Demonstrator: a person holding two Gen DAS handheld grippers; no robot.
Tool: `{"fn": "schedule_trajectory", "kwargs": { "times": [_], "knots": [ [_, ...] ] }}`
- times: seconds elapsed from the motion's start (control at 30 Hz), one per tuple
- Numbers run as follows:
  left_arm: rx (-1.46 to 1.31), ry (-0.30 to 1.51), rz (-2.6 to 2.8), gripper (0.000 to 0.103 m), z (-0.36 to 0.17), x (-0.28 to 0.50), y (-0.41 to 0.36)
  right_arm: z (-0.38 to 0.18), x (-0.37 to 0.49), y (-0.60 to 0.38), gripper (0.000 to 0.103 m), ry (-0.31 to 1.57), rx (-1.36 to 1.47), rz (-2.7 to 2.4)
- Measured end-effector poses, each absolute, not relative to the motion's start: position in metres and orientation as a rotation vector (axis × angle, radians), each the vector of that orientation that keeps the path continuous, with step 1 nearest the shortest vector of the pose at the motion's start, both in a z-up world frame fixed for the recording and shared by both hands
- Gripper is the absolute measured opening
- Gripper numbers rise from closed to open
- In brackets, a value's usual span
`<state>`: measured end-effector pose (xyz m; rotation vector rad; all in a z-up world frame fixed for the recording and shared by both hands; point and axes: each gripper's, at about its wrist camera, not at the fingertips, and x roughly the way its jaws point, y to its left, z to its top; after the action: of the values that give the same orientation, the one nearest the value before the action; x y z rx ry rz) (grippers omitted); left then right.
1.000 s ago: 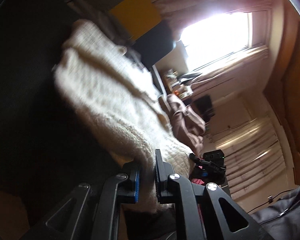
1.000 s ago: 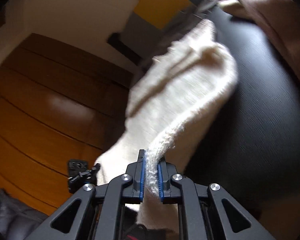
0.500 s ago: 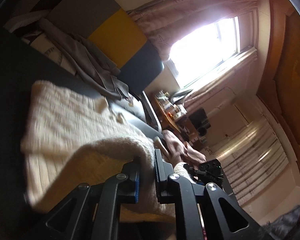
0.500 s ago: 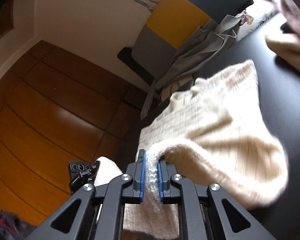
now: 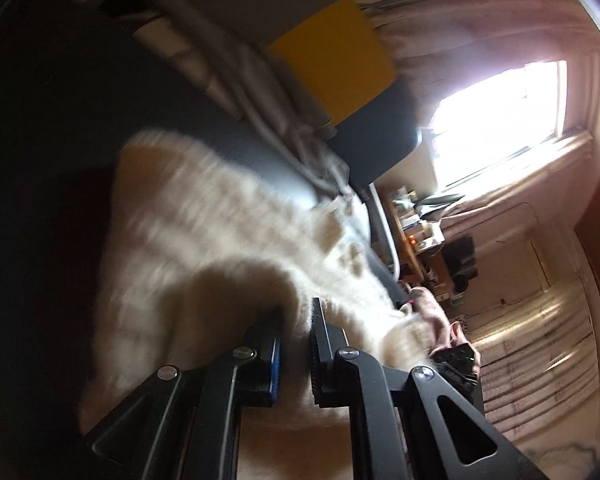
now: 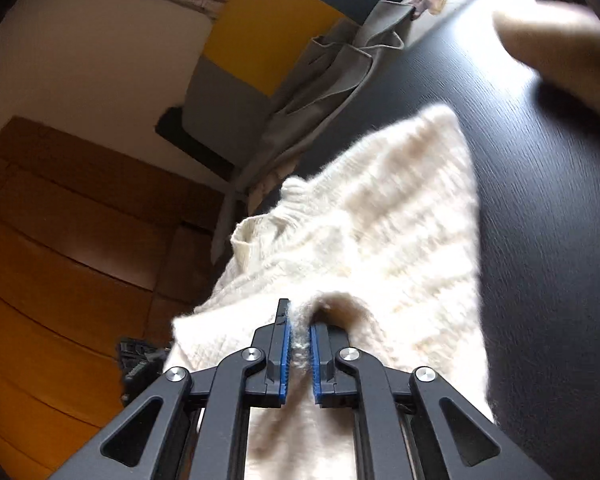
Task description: Fold clothes
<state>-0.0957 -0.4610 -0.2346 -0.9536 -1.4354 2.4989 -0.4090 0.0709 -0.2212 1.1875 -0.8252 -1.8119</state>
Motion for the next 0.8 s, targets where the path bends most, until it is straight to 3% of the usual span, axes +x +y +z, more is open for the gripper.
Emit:
{"fn": "schedule_trajectory", "kwargs": {
  "times": [0.43, 0.53, 0.67, 0.8],
  "knots": [
    [-1.042, -1.504, 2.409, 0.008, -0.248, 0.078, -0.355, -0.218, -0.279, 0.144, 0.006, -0.839, 1.199, -1.808],
    [-1.043, -1.543, 2.388, 0.008, -0.248, 0.108, -0.342, -0.211, -0.257, 0.157, 0.015, -0.858, 1.209, -1.79],
    [-0.982, -1.644, 2.366, 0.01, -0.249, 0.125, -0.345, -0.201, -0.23, 0.168, 0.044, -0.873, 1.196, -1.754],
    [-1.03, -1.575, 2.442, 0.011, -0.238, 0.126, -0.339, -0.188, -0.203, 0.172, 0.054, -0.833, 1.179, -1.725]
  ]
}}
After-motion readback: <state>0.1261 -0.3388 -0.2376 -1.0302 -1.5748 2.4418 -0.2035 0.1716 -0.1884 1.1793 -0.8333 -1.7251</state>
